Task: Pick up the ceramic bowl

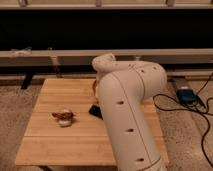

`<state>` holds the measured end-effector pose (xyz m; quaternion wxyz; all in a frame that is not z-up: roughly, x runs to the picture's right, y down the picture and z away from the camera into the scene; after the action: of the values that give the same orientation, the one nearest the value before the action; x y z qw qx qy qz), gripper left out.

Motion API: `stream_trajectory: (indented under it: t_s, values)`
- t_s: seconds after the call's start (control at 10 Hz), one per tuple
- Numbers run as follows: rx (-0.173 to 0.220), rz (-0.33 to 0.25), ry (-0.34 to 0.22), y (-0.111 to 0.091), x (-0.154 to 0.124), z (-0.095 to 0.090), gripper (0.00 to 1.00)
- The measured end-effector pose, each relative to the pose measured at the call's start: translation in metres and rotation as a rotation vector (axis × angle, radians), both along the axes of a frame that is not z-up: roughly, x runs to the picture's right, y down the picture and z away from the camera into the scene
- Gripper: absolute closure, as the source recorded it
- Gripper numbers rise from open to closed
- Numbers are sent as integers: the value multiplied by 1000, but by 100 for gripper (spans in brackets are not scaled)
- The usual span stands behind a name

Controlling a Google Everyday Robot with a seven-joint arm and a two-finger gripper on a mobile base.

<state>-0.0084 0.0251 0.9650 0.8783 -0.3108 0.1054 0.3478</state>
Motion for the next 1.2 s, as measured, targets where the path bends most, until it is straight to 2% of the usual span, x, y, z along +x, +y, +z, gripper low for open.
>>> stream_trajectory:
  t_s: [0.2,0.4,0.6,0.8,1.0,1.1,1.2]
  values:
    - [-10,5,-9,5,-5,2,20]
    - [-18,9,-13,10,-9,5,30]
    - [-28,18,-17,14,-13,7,52]
    - [-27,9,-15,15,-12,7,71]
    - [-23,2,-15,13,-13,1,91]
    - [-19,-3,-14,12,-14,-3,98]
    - [-6,-11,-14,8,-15,-8,100]
